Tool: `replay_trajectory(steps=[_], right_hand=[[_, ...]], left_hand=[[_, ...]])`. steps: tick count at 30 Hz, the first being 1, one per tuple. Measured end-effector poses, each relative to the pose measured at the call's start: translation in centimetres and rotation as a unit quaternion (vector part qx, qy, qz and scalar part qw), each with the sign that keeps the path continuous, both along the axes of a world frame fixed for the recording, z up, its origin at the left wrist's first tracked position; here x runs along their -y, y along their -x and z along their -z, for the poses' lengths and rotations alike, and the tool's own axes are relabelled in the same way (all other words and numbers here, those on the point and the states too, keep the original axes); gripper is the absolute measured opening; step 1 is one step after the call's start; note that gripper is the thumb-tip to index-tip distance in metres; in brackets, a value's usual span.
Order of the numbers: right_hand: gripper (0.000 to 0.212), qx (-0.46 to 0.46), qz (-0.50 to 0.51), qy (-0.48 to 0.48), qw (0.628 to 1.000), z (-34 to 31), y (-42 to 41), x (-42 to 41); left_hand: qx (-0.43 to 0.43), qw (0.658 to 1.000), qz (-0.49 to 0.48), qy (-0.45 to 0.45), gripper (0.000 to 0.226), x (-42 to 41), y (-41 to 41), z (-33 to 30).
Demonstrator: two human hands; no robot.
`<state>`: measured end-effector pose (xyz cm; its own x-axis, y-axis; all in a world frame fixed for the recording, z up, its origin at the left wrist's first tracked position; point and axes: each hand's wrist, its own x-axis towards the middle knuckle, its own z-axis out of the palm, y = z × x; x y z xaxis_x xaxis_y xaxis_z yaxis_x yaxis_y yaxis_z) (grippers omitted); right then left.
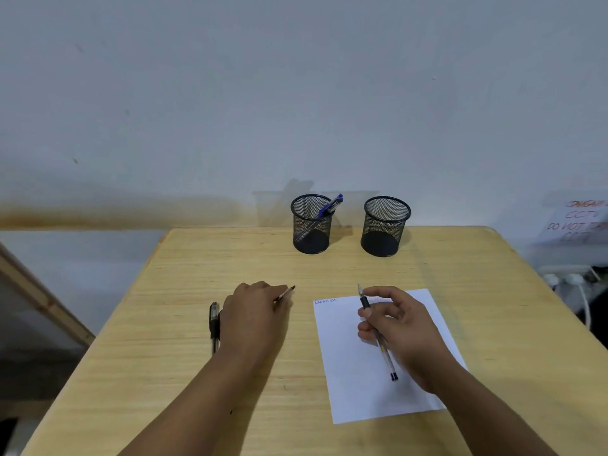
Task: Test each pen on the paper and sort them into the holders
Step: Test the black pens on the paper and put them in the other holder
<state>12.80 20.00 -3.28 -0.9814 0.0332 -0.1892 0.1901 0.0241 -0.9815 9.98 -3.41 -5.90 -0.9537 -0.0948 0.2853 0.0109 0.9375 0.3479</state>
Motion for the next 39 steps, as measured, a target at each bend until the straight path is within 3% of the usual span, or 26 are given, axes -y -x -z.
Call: replay_trajectory(steps=[2,5,7,10,15,18,27,36,39], right_hand=[[0.016,0.005,0.01,0.014,1.0,0.2,-0.1,-0.2],[0.018,0.005,0.035,0.026,0.999,0.6,-0.1,-0.4],[0.023,0.01,0.044,0.046,0.998,0.8,0.1,-0.5],[0.026,0.012,0.05,0.11,0.993,1.1,0.5,-0.6],[0.023,-0.074,0.047,0.003,0.996,1.4,0.7,-0.4],[0.012,-0.084,0.068,-0.027,0.994,1.4,1.3,0.6],[0.01,-0.12,0.077,-0.206,0.968,2.6,3.4,2.2],[0.01,-0.102,0.069,-0.295,0.948,3.0,4.6,2.1],[0.011,-0.082,0.071,-0.284,0.953,2.8,4.9,2.1]], left_hand=[[0.0,1.0,0.007,-0.03,0.012,-0.1,-0.1,0.1],[-0.018,0.995,0.024,-0.094,0.042,-1.0,-1.0,0.0],[-0.022,0.99,0.067,-0.121,0.046,-2.1,-2.0,0.2],[-0.005,0.986,0.127,-0.105,0.046,-3.1,-3.3,0.8],[0.029,0.989,0.14,-0.044,0.043,-3.3,-3.5,1.8],[0.025,0.989,0.137,-0.04,0.041,-3.3,-3.5,2.0],[0.037,0.99,0.132,-0.042,0.045,-3.3,-3.5,2.2],[0.041,0.989,0.133,-0.046,0.048,-3.2,-3.1,2.2],[0.044,0.989,0.13,-0.048,0.049,-3.2,-3.0,2.2]])
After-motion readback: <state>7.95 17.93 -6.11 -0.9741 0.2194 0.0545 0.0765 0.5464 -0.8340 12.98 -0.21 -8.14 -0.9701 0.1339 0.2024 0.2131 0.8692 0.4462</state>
